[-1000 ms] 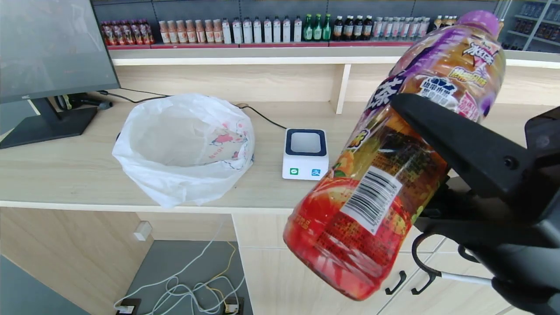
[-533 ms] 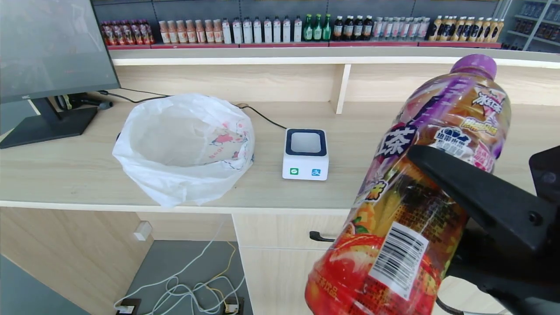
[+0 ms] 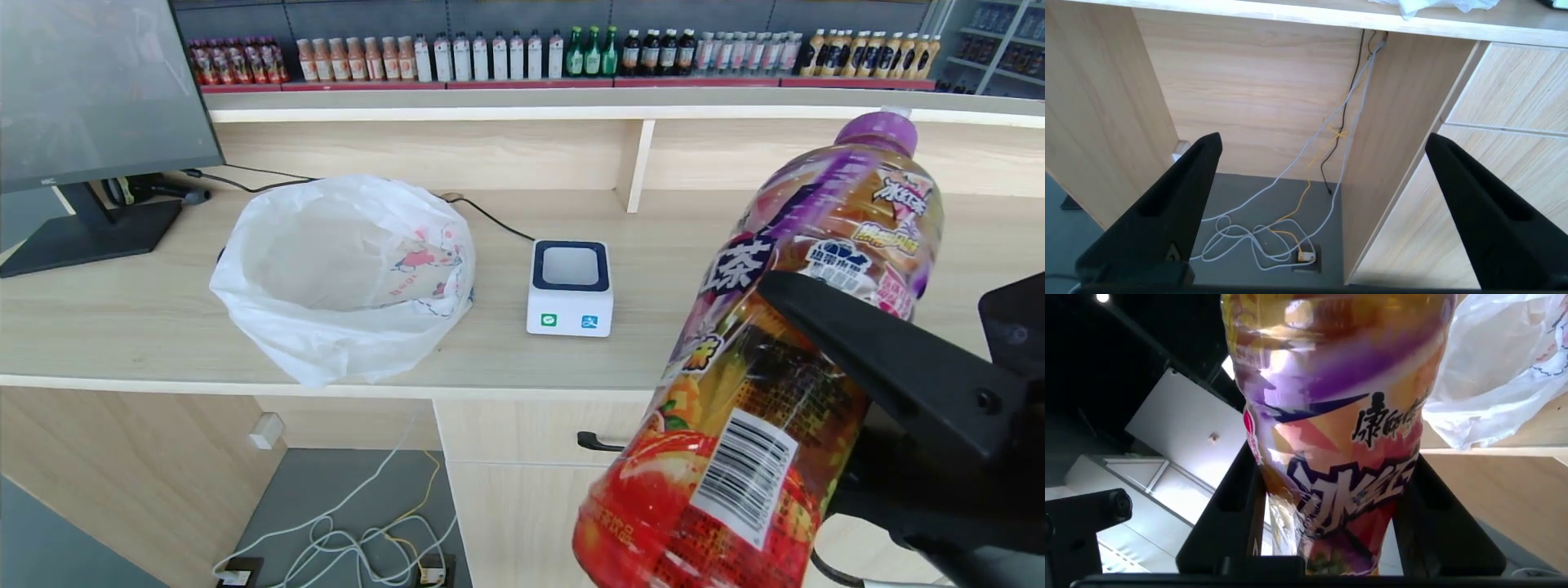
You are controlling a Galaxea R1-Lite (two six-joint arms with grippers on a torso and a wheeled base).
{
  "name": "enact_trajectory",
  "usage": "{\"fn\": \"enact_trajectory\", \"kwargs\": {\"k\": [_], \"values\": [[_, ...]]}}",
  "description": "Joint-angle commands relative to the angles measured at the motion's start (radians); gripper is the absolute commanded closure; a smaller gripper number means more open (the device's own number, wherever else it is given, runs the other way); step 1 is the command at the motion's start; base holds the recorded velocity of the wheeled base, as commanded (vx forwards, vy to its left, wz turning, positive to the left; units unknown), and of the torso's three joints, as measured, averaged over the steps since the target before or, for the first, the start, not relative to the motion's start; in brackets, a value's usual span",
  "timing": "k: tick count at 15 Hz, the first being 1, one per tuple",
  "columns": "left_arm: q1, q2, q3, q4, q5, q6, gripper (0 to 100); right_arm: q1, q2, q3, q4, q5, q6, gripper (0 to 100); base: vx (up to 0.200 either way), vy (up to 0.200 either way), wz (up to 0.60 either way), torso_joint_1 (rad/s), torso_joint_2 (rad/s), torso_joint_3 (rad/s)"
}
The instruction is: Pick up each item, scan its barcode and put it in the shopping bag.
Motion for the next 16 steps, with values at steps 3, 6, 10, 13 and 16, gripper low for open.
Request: {"fn": "enact_trajectory", "kwargs": {"k": [3,6,10,13,16], "values": [[0.000,0.000,-0.001,0.000,0.000,0.000,0,-0.090,0.062,-0.008,-0.002,0.012,0.074,100,0.000,0.000,0.00,0.000,0.00,0.000],[0.000,0.000,-0.001,0.000,0.000,0.000,0,-0.097,0.094,0.001,-0.011,0.012,0.103,100,0.000,0.000,0.00,0.000,0.00,0.000],[0.000,0.000,0.001,0.000,0.000,0.000,0,-0.097,0.099,-0.008,-0.011,0.013,0.105,100,0.000,0.000,0.00,0.000,0.00,0.000],[0.000,0.000,-0.001,0.000,0.000,0.000,0,-0.097,0.094,-0.013,-0.011,0.015,0.100,100,0.000,0.000,0.00,0.000,0.00,0.000],[0.000,0.000,-0.001,0.000,0.000,0.000,0,-0.096,0.088,-0.014,-0.011,0.015,0.086,100,0.000,0.000,0.00,0.000,0.00,0.000]]}}
